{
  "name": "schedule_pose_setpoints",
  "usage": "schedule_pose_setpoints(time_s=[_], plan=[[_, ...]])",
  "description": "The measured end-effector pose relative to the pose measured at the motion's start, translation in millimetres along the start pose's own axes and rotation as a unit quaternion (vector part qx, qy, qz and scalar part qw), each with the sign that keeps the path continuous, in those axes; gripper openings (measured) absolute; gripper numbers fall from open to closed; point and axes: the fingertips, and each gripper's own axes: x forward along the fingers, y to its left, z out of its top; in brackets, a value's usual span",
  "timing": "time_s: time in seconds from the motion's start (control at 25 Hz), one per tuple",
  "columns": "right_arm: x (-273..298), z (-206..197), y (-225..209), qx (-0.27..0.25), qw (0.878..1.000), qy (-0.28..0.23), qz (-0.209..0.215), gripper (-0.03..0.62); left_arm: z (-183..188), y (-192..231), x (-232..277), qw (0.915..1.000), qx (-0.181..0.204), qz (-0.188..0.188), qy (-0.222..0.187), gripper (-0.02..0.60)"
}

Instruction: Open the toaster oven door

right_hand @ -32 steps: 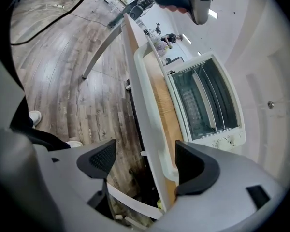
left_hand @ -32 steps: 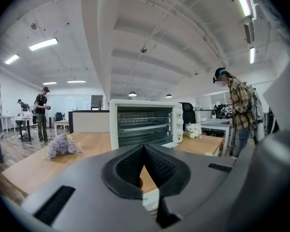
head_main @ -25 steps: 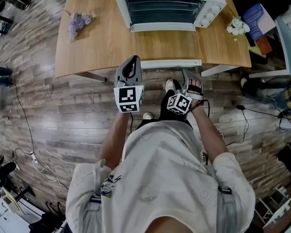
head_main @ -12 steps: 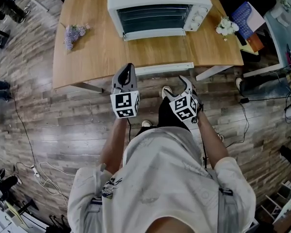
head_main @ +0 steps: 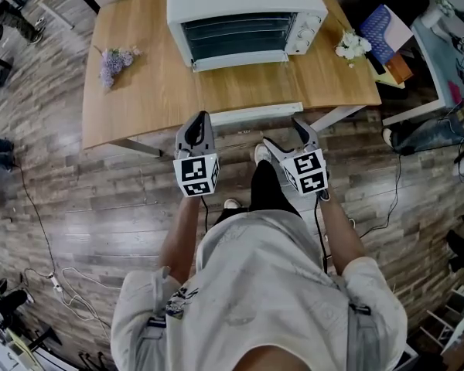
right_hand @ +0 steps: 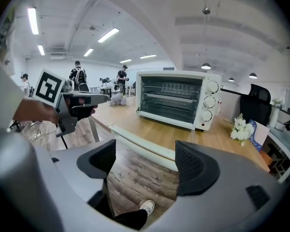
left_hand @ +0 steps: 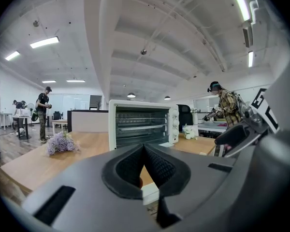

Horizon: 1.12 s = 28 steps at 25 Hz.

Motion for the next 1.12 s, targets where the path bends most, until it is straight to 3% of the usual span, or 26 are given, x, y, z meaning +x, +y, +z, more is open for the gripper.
schedule_pose_setpoints(time_s=[0.48, 0.88, 1.12], plan=[[-29.7, 58.4, -46.9, 0.030, 0.995, -0.079, -0.044, 0.394, 34.5, 5.8, -7.0, 0.9992, 0.033, -0.005, -0.024, 0.014], [-53.5, 124.2, -78.3, 0.063, 0.978, -0.173, -0.094, 0.394, 81.4, 9.5, -3.8, 0.9973, 0.040, 0.007, -0.061, 0.014], [-62.9, 158.0, -75.0, 0.046, 0.973, -0.208, -0.090, 0.394, 112.3, 24.1, -5.0, 0.9956, 0.040, 0.024, -0.081, 0.014]])
